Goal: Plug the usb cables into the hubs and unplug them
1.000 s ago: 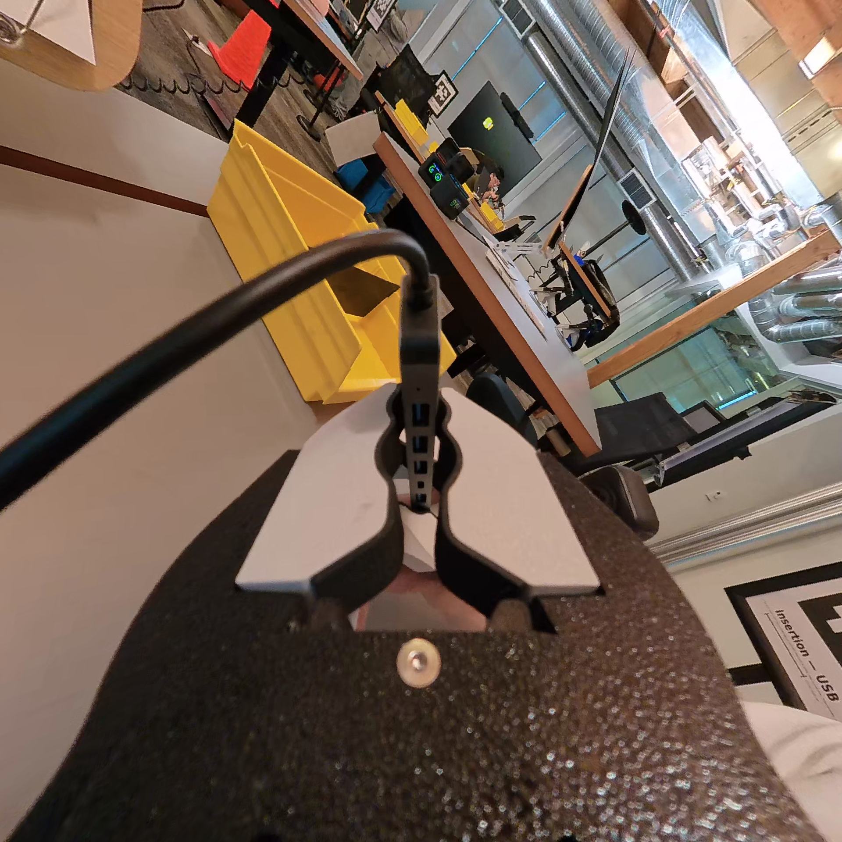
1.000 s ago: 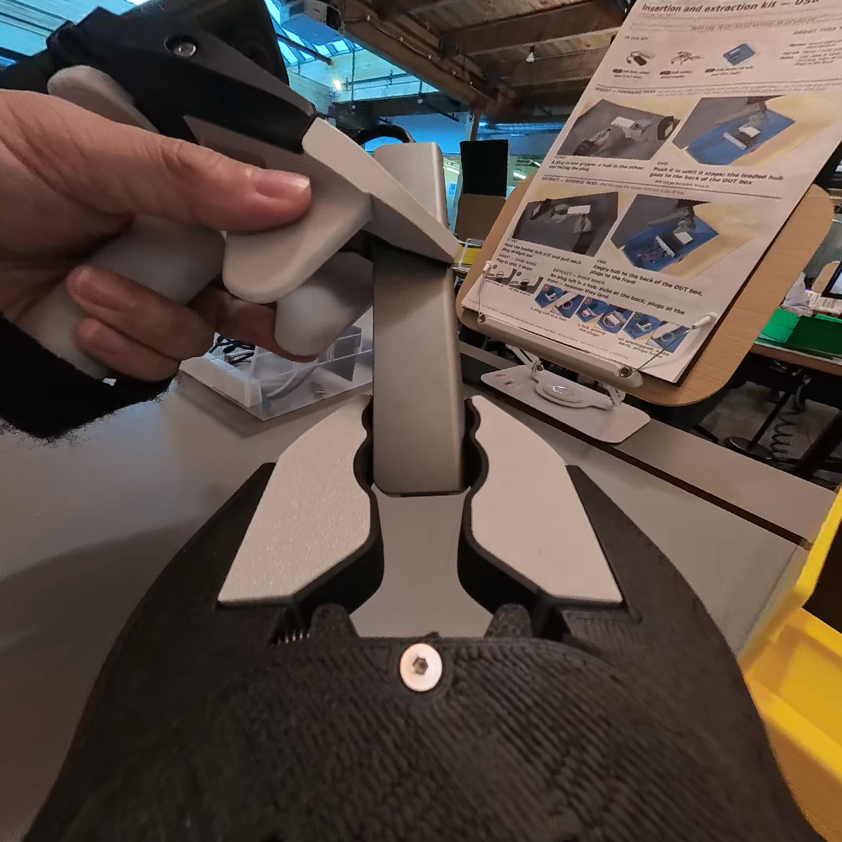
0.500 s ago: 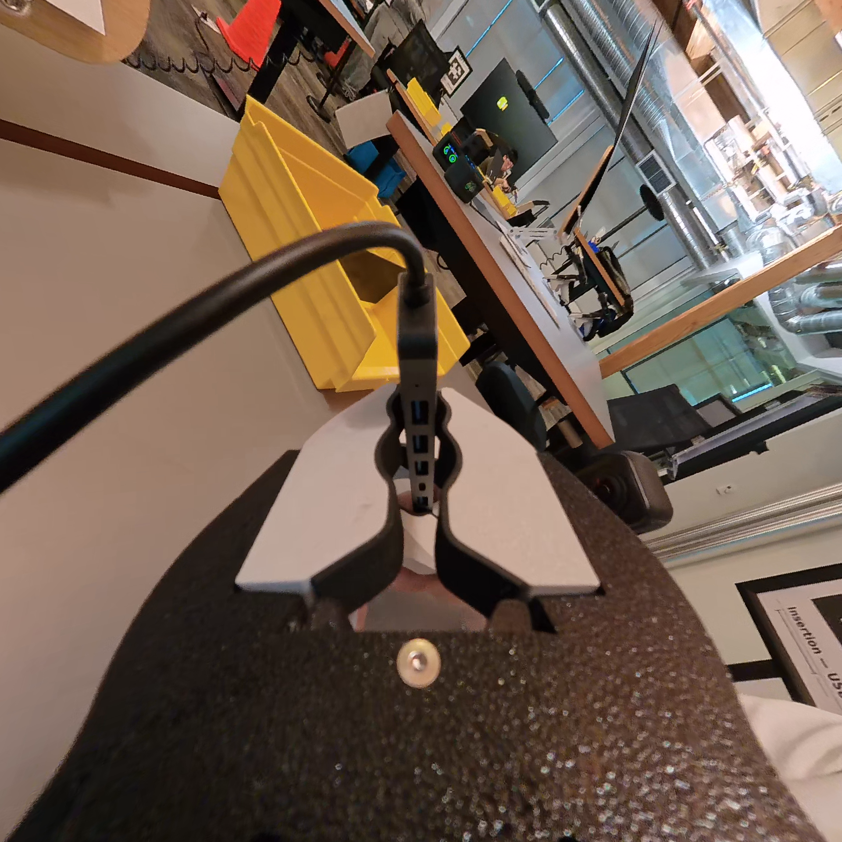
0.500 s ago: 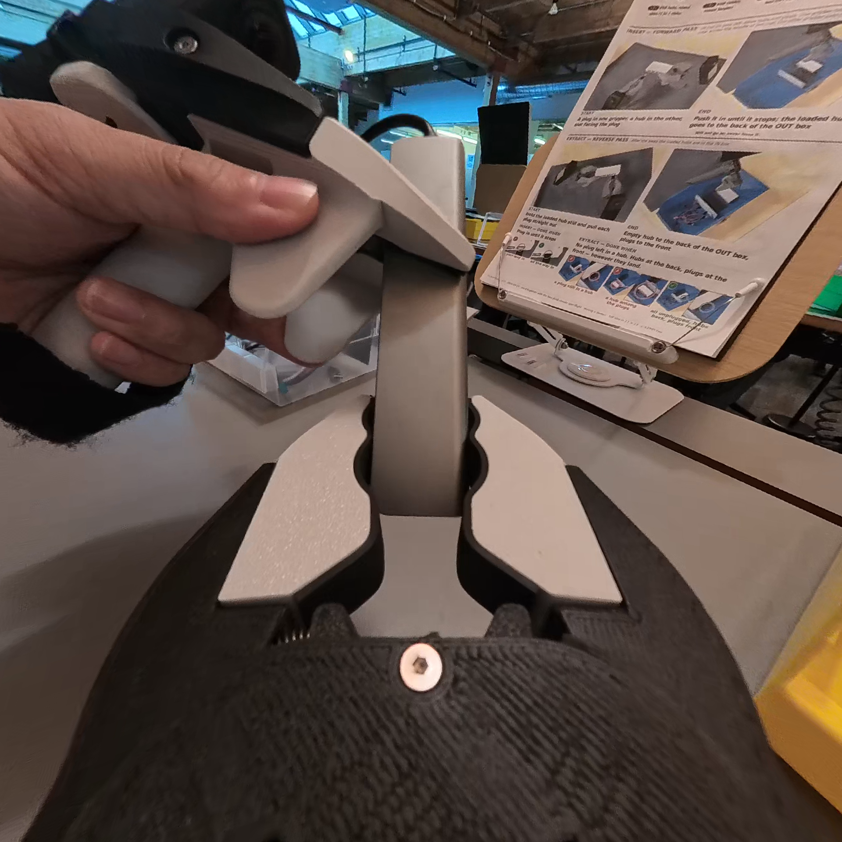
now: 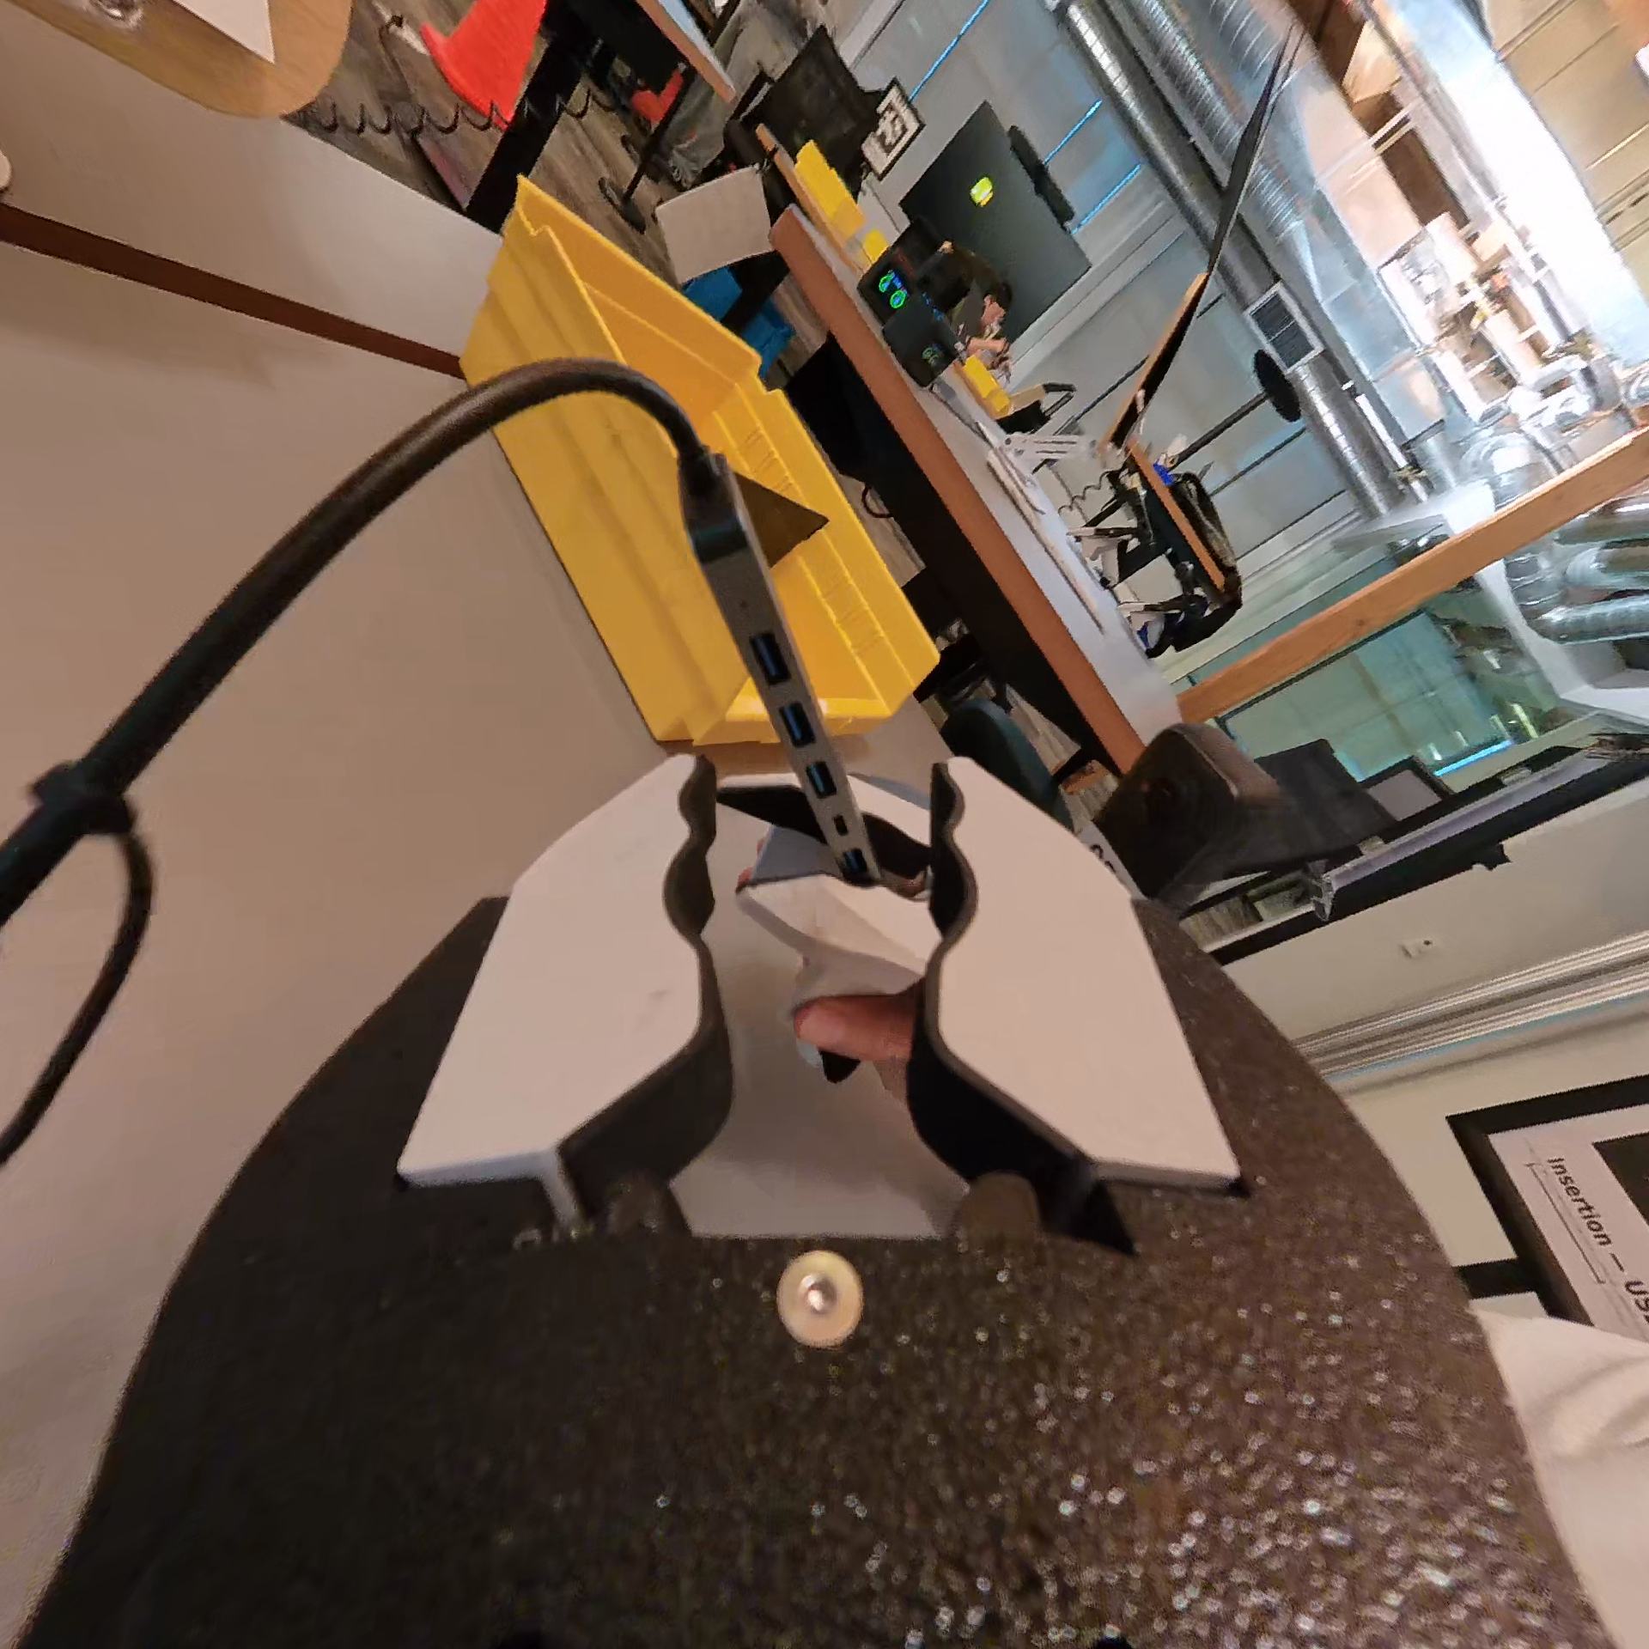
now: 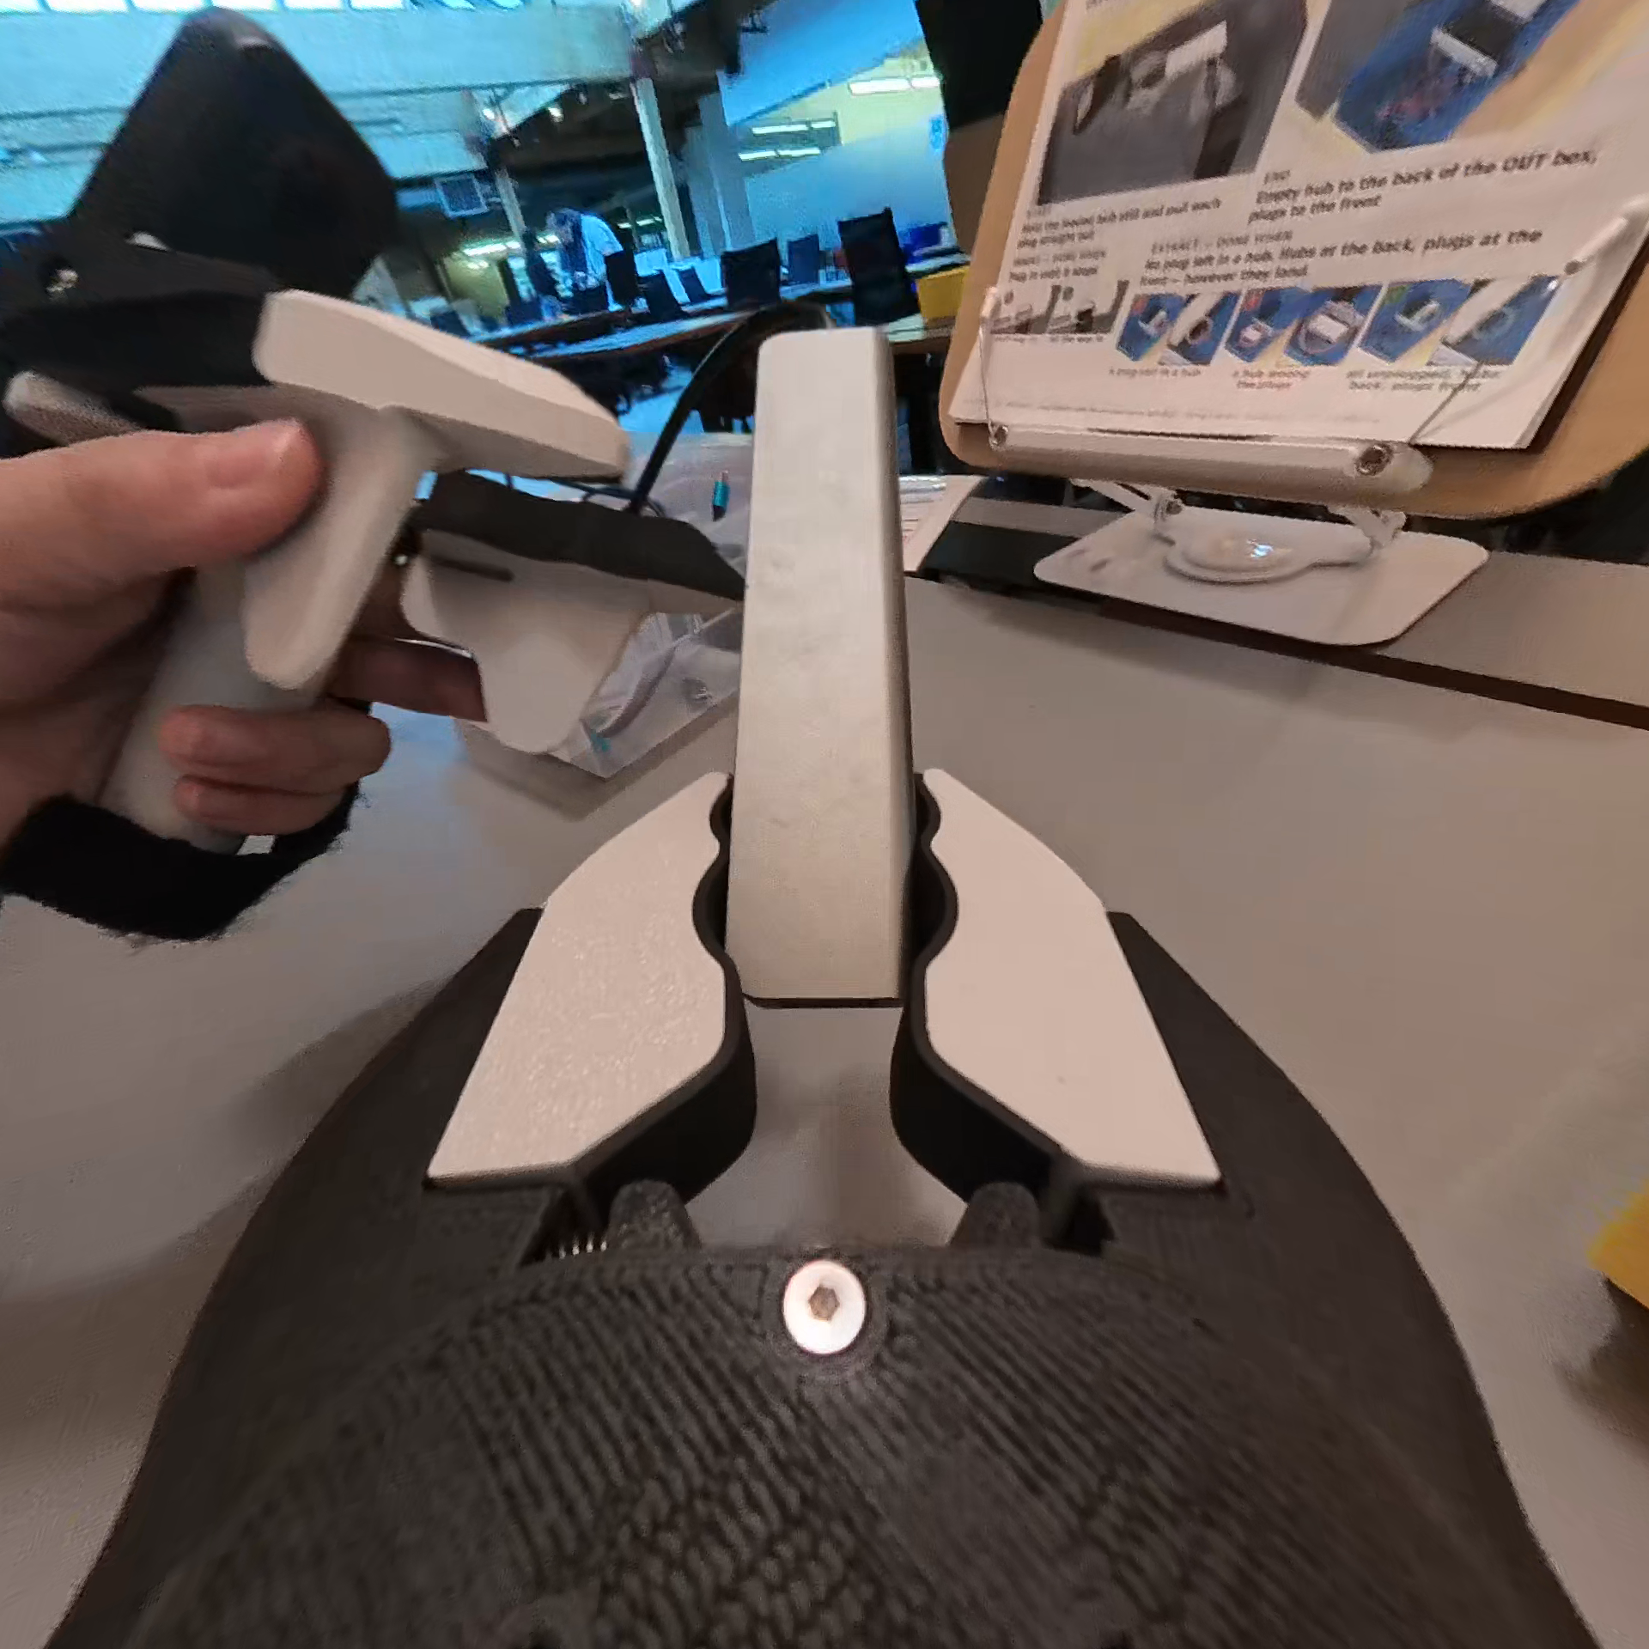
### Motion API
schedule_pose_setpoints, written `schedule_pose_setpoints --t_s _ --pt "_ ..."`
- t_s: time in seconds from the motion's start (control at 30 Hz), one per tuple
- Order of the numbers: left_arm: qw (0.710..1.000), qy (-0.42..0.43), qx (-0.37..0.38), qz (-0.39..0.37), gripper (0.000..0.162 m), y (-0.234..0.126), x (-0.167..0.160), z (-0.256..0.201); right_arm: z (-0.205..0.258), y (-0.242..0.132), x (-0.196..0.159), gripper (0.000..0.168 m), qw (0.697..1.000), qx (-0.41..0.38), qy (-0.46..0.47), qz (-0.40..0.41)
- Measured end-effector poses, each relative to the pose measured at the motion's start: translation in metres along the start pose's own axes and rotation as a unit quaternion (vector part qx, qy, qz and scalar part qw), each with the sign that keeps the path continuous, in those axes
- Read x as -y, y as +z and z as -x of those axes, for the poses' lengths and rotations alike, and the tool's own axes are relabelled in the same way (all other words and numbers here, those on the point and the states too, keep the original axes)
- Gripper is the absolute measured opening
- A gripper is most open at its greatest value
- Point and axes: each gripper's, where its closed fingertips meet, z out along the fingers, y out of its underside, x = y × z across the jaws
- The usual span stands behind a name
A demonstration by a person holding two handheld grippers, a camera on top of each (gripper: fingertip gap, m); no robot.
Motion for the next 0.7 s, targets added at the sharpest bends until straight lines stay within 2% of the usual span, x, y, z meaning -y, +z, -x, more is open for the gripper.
schedule_pose_setpoints --t_s 0.1,0.2,0.4,0.53,0.63,0.7 --pt "1.0 0.006 -0.012 -0.026 0.043 -0.012 0.004 -0.003 -0.007 -0.001 -0.003 0.034 1.0 -0.012 0.004 0.008" --pt "0.996 0.052 0.007 -0.073 0.039 -0.04 0.022 0.0 -0.01 -0.003 -0.002 0.035 1.0 -0.014 0.004 0.006" --pt "0.964 0.185 0.157 -0.105 0.032 -0.139 0.08 0.046 -0.013 -0.014 0.017 0.035 1.0 -0.019 -0.017 -0.009" --pt "0.927 0.287 0.241 -0.024 0.031 -0.197 0.1 0.087 -0.013 -0.02 0.026 0.035 1.0 -0.005 -0.01 -0.02" --pt "0.904 0.313 0.277 0.092 0.033 -0.222 0.089 0.123 -0.009 -0.018 0.024 0.035 1.0 0.011 0.002 -0.017" --pt "0.876 0.342 0.287 0.183 0.035 -0.231 0.072 0.146 -0.006 -0.016 0.022 0.035 1.0 0.016 0.001 -0.013"
